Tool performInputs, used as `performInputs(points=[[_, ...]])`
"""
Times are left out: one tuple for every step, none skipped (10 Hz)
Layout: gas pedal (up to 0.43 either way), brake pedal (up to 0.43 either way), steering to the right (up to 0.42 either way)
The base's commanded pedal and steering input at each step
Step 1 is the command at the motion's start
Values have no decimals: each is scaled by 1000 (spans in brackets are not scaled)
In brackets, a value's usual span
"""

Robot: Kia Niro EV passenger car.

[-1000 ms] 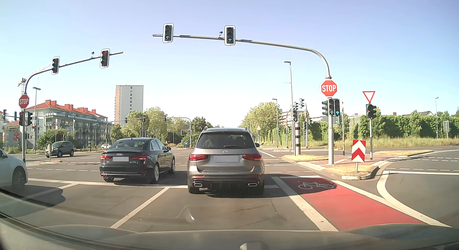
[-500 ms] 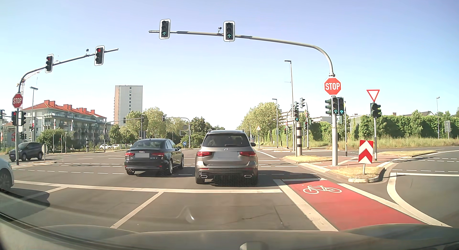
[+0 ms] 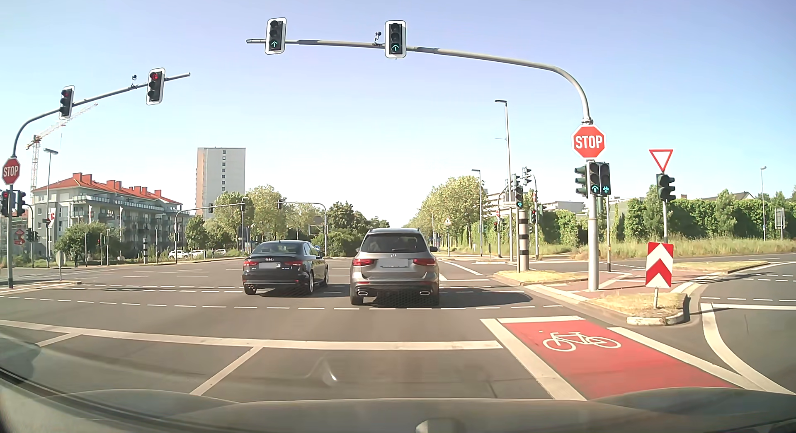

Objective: Follow the waypoints while adhering to traffic rules and regulations

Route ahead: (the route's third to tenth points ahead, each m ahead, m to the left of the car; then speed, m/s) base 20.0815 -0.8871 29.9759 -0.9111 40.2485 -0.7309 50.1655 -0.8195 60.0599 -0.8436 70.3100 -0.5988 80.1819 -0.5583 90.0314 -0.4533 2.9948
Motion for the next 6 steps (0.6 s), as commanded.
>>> performInputs(points=[[398,0,10],[398,0,10],[398,0,10],[398,0,10],[398,0,9],[398,0,8]])
